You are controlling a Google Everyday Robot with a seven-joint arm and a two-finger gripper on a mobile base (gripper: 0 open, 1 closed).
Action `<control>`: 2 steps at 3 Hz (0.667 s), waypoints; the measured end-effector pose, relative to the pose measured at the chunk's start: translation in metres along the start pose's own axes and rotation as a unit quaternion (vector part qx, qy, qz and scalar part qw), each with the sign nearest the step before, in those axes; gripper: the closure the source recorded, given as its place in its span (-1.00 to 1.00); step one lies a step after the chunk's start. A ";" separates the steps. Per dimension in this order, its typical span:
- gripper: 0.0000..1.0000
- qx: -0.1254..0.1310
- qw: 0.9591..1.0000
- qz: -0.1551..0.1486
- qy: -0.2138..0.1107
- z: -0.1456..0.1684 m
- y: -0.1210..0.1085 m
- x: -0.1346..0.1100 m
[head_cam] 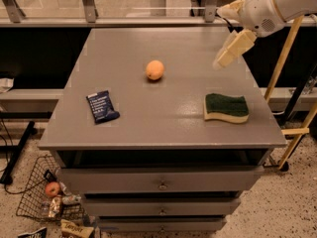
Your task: Pick orange
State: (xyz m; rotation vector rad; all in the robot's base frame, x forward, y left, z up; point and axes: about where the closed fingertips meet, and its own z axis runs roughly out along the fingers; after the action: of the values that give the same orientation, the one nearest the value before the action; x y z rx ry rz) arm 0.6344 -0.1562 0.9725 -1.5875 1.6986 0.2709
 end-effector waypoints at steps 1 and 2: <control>-1.00 0.000 1.000 0.000 0.000 0.000 0.000 0.000; -1.00 -0.036 0.999 0.023 -0.010 0.035 -0.001 0.004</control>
Offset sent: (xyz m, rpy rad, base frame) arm 0.0372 0.0402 -0.0573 0.0766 0.1960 0.0492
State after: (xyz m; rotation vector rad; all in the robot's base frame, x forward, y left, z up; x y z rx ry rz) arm 0.6493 -0.1373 0.9469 -1.5937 1.7289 0.3746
